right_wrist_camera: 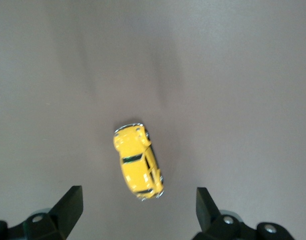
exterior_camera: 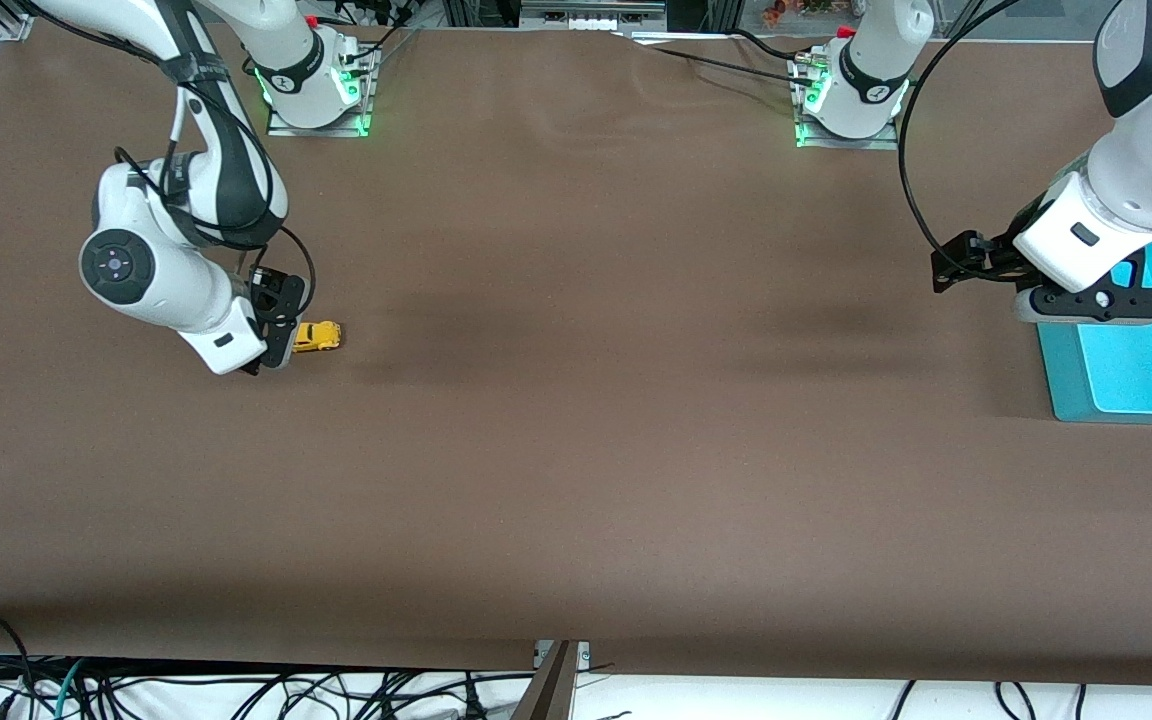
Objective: Wind and store yellow beetle car
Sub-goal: 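Reach the right gripper down to the yellow beetle car and grasp it, then pull the car back along the table with the right gripper, then release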
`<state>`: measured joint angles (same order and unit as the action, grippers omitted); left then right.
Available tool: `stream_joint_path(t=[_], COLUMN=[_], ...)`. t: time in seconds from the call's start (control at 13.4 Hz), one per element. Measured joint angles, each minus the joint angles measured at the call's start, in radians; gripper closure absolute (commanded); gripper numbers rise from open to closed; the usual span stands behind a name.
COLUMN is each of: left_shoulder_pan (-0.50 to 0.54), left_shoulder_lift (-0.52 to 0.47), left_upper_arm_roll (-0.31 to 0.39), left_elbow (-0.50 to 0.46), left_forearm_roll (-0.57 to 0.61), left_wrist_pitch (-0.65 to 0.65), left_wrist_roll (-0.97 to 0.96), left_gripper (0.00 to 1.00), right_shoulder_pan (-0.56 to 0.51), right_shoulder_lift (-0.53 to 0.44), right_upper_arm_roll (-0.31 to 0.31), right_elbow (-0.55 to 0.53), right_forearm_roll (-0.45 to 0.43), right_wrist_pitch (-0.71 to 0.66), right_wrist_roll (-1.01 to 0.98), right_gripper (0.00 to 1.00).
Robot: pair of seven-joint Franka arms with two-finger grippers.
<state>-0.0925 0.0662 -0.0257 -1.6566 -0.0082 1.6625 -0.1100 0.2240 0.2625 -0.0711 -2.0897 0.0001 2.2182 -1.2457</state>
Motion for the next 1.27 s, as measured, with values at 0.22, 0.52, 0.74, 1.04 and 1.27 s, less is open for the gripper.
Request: stream_joint_path(t=[0.22,0.52,0.74,1.04,1.27], left_shoulder_pan=[0.0,0.0,0.0,-0.012,-0.012], left_shoulder_lift=[0.001,0.002,0.002,0.002,0.003], left_upper_arm_roll=[0.0,0.0,-0.001,-0.041,-0.039], left_elbow=[0.0,0.0,0.0,0.004,0.005], left_forearm_roll=[0.0,0.0,0.0,0.0,0.0], left_wrist_pitch=[-0.002,-0.006,-0.006,-0.006,-0.006], left_wrist_roll=[0.0,0.0,0.0,0.001,0.001], left_gripper=[0.0,0.0,0.0,0.0,0.0], right_shoulder_pan=[0.0,-0.001,-0.004,-0.019,-0.02], right_shoulder_lift=[0.0,0.0,0.0,0.003,0.005], right_upper_arm_roll=[0.0,-0.001,-0.011,-0.012,-0.012], right_elbow=[-0.115,-0.197,-0.233,-0.292,-0.328], right_forearm_roll=[0.0,0.0,0.0,0.0,0.0], right_wrist_pitch=[0.179,0.307,0.36,0.457,0.515], right_wrist_roll=[-0.074,-0.162,-0.234,-0.275,-0.283], right_gripper=[0.0,0.0,0.0,0.01,0.24])
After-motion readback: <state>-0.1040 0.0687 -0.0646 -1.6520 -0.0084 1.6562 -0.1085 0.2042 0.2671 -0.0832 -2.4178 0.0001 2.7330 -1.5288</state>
